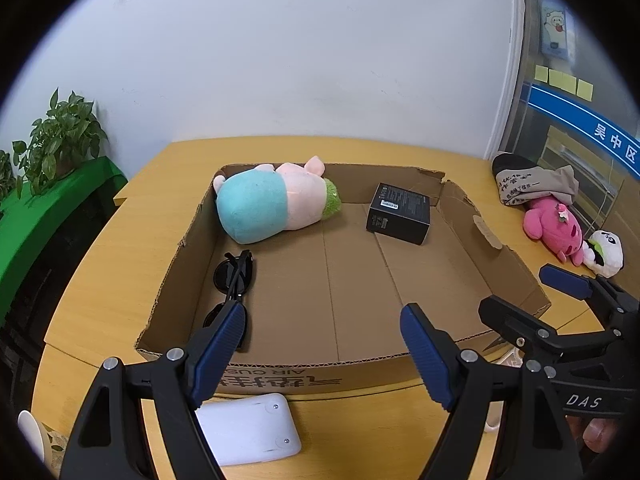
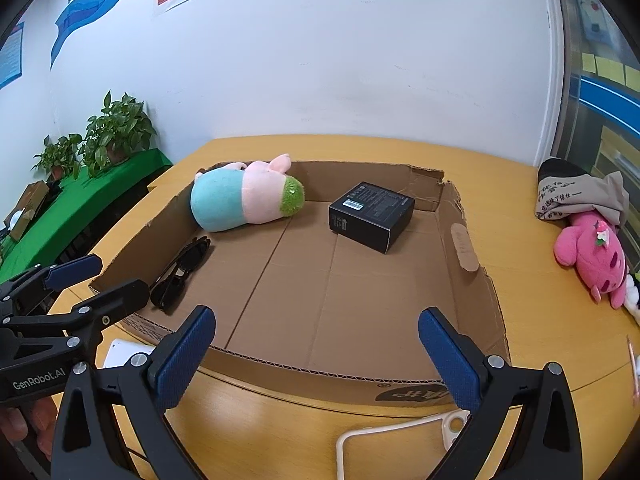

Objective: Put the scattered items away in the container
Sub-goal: 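Move both grippers back toward the white phone case on the table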

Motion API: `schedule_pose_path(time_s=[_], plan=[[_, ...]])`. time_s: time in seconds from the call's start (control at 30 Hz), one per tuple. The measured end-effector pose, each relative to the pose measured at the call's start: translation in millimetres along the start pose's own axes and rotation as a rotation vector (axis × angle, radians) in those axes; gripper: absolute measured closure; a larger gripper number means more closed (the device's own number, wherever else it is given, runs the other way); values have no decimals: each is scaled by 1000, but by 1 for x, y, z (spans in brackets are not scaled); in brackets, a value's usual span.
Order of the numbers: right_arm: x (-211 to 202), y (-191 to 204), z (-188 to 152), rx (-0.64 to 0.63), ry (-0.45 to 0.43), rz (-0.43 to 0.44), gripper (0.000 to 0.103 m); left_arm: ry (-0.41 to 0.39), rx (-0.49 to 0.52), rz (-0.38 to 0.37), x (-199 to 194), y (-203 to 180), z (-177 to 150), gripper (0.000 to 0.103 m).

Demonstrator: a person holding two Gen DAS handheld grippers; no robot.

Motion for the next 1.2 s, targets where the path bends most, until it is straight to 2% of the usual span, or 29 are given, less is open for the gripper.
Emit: schedule_pose_path(time_s=[0.7, 0.8, 0.9, 1.1, 1.2], plan=[[0, 4, -5, -3, 8, 5, 0, 11, -9, 4, 2, 2, -8, 23], [0, 3, -7, 6, 5, 30, 0, 23, -20, -12, 3, 4, -12, 23], [-5, -7, -10, 12, -18, 46, 0, 25, -12, -26, 0, 4, -17, 23], [-4, -49, -23, 83, 14, 48, 0, 47, -42, -44, -2, 10, -35, 23], [-10, -67, -27, 63, -8, 43, 0, 50, -58, -48, -2, 13, -40, 23]])
Point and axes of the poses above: each gripper's, at about its wrist camera, not at the fingertips, and x roughly the way its jaws point, y to its left, z to its top, the point moved 5 cm from there along x, roughly the way its jaws point, and after that the axes turned 12 degrees about -z, right-handed, at the moved point
